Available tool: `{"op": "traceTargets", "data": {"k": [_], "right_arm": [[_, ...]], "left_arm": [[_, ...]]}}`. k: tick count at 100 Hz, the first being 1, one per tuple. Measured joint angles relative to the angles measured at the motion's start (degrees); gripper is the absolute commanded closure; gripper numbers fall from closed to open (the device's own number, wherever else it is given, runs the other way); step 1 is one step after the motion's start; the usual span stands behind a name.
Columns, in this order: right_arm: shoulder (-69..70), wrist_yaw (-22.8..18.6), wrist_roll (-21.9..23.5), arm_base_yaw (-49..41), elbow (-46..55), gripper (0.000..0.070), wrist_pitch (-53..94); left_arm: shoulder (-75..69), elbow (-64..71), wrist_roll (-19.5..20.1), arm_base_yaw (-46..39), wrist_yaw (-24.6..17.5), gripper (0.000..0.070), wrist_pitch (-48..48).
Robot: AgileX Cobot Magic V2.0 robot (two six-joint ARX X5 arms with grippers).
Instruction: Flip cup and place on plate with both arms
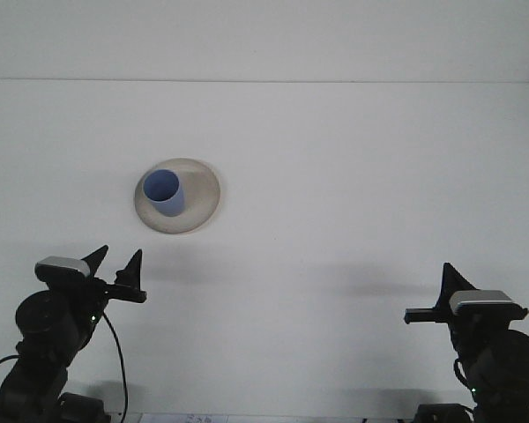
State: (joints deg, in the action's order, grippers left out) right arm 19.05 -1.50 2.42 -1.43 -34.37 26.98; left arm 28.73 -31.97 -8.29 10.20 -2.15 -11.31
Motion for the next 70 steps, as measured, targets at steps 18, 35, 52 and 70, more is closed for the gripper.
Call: {"op": "traceTargets", "data": {"k": [18,35,52,70], "right_arm": [[0.00,0.00,0.00,0.00,0.00,0.0700,0.00],[0.00,0.00,0.00,0.00,0.00,0.0700,0.00],[0.00,0.00,0.00,0.00,0.00,0.0700,0.00],[0.00,0.00,0.00,0.00,0.00,0.0700,0.00]], "left_arm": [[-3.19,1.33,0.02,0.00,0.72,0.0689,0.39],[-3.37,1.33,0.00,0.00,0.72,0.0687,0.42],[-3.37,1.33,0.00,0.00,0.72,0.0687,0.42],[-3.37,1.33,0.00,0.00,0.72,0.0687,0.42]]}}
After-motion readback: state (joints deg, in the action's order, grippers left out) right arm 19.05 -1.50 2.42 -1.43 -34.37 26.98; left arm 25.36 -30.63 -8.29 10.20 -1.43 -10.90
